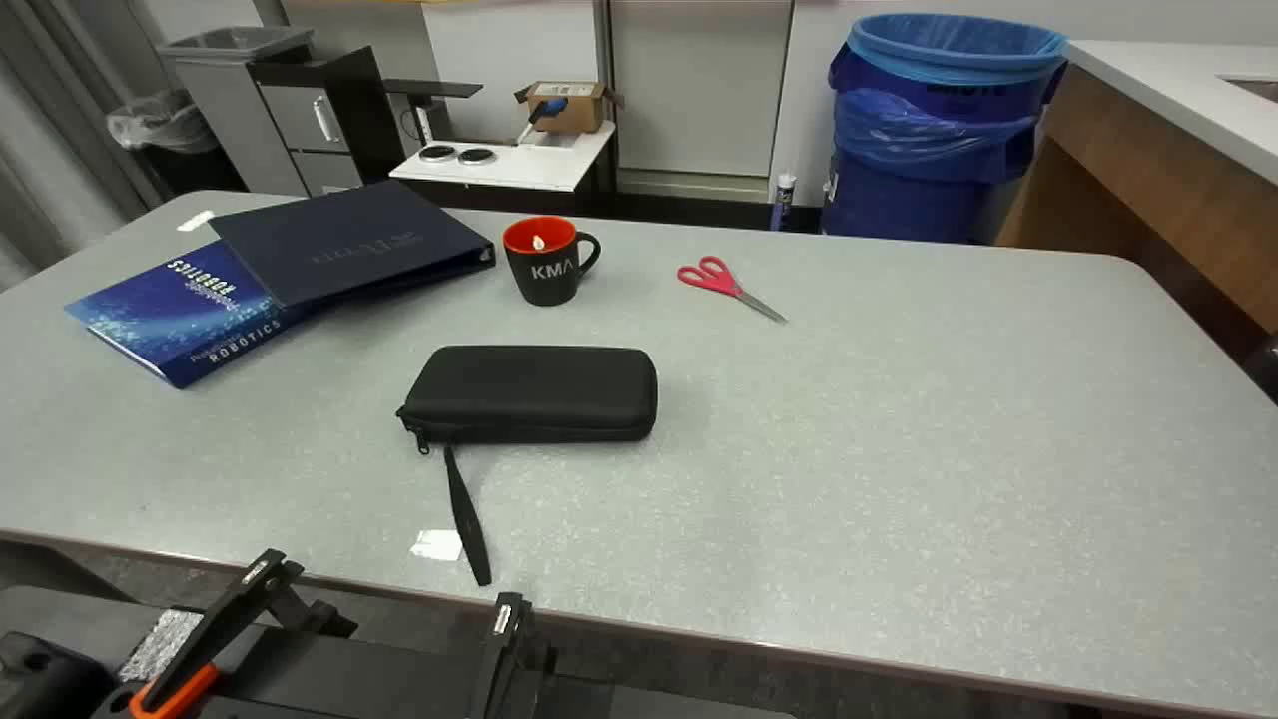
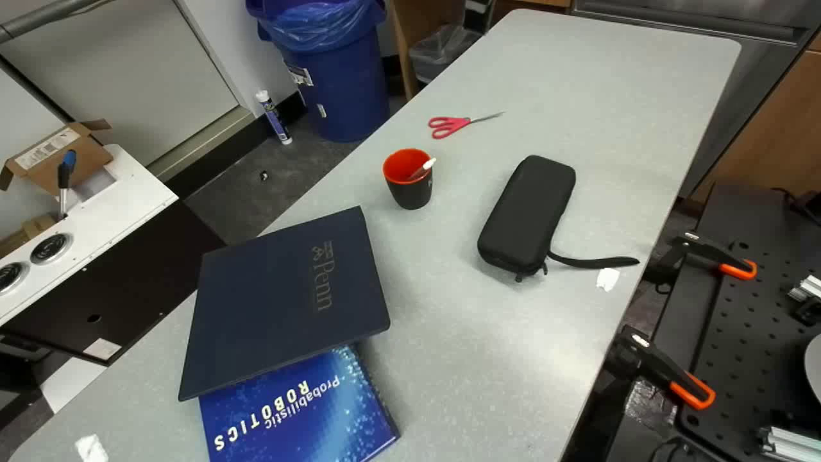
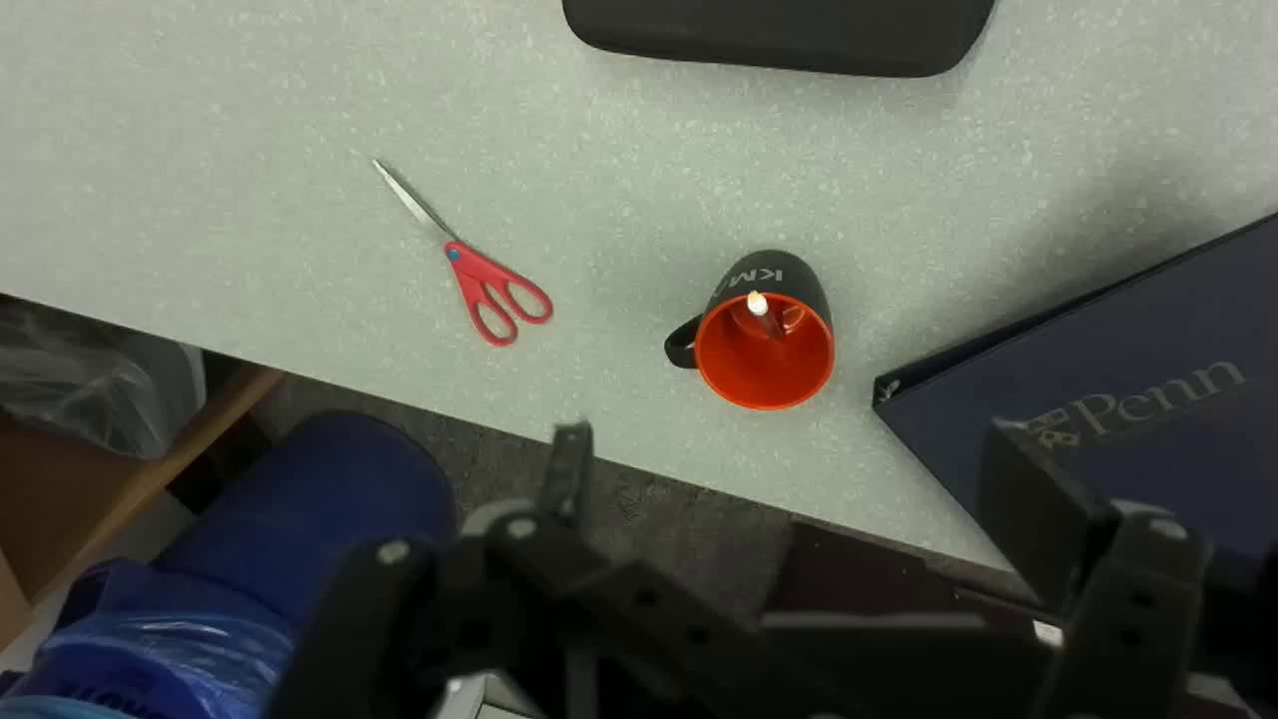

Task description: Remove the pen from the mug and put it on the table

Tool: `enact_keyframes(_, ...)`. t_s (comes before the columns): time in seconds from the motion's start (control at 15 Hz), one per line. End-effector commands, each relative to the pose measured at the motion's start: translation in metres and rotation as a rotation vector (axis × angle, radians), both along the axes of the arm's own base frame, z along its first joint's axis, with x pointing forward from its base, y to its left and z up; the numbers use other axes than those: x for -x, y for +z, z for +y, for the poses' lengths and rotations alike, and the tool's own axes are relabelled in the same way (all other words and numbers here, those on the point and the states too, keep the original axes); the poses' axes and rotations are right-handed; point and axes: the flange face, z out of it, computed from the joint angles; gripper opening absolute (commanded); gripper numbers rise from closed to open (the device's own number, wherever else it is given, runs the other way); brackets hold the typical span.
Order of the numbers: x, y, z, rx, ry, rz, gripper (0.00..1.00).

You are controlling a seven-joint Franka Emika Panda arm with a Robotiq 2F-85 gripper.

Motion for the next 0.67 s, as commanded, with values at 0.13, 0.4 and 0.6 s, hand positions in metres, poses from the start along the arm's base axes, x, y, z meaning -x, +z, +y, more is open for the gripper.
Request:
enact_keyframes(0.13, -0.004, 0.001, -0.001, -0.002, 0.012, -0.005, 1.00)
enact_keyframes(0.4, -0.035, -0.014, -0.021, 0.003, 0.001, -0.009, 1.00)
enact_keyframes(0.6, -0.066, -0.038, -0.039, -0.002, -0.039, -0.035, 1.00)
